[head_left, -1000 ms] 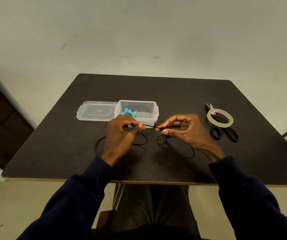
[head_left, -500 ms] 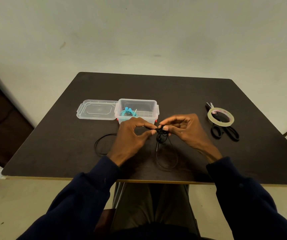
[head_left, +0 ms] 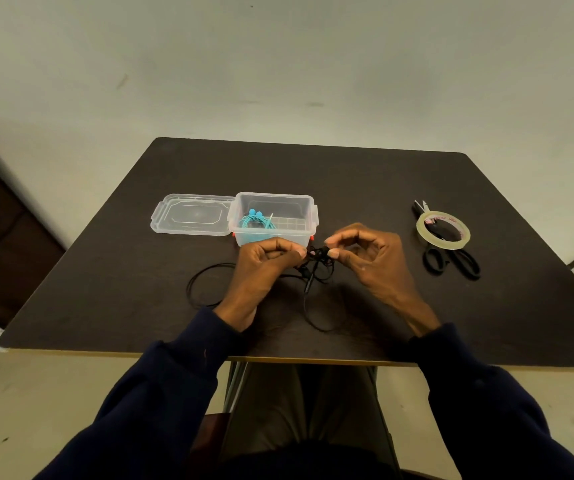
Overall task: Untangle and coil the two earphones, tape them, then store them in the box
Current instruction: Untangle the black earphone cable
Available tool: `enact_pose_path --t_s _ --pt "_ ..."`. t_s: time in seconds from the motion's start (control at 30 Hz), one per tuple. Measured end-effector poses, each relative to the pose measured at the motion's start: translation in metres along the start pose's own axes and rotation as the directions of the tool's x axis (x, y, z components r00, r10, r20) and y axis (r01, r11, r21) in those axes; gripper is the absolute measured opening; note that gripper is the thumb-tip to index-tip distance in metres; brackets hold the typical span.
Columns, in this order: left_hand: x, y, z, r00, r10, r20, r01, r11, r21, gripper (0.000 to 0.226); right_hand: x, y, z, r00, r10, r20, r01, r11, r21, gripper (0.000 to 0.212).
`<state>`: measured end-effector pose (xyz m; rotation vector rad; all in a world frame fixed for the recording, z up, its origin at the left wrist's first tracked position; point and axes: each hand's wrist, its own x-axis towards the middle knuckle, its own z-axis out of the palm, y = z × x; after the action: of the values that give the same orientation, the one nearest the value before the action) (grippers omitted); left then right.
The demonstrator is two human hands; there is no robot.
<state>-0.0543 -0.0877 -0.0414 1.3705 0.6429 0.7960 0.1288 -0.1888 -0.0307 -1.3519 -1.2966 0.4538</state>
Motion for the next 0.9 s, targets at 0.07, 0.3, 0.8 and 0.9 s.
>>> enact_pose_path --t_s 0.07,0.3,0.8,0.9 --pt "-0.001 -0.002 0.001 0.999 -0.025 -0.034 0.024 0.999 -0.046 0.016 -0.003 -0.002 0.002 1.0 0.028 0.014 -0.028 0.999 0.022 0.018" --pt "-0.001 -0.002 0.001 0.994 -0.051 -0.096 0.045 0.997 -0.071 0.02 -0.006 -0.007 0.005 0.999 0.01 0.035 -0.009 1.0 -0.029 0.023" --pt "-0.005 0.006 -0.004 0.989 -0.085 0.125 0.094 0.993 -0.067 0.03 -0.004 -0.008 0.005 0.998 0.063 0.021 -0.063 0.998 -0.019 0.017" --pt "-0.005 0.005 -0.003 0.996 -0.048 0.077 0.05 0.999 -0.019 0.025 -0.006 -0.006 0.007 0.998 0.06 0.03 -0.058 0.998 -0.038 0.02"
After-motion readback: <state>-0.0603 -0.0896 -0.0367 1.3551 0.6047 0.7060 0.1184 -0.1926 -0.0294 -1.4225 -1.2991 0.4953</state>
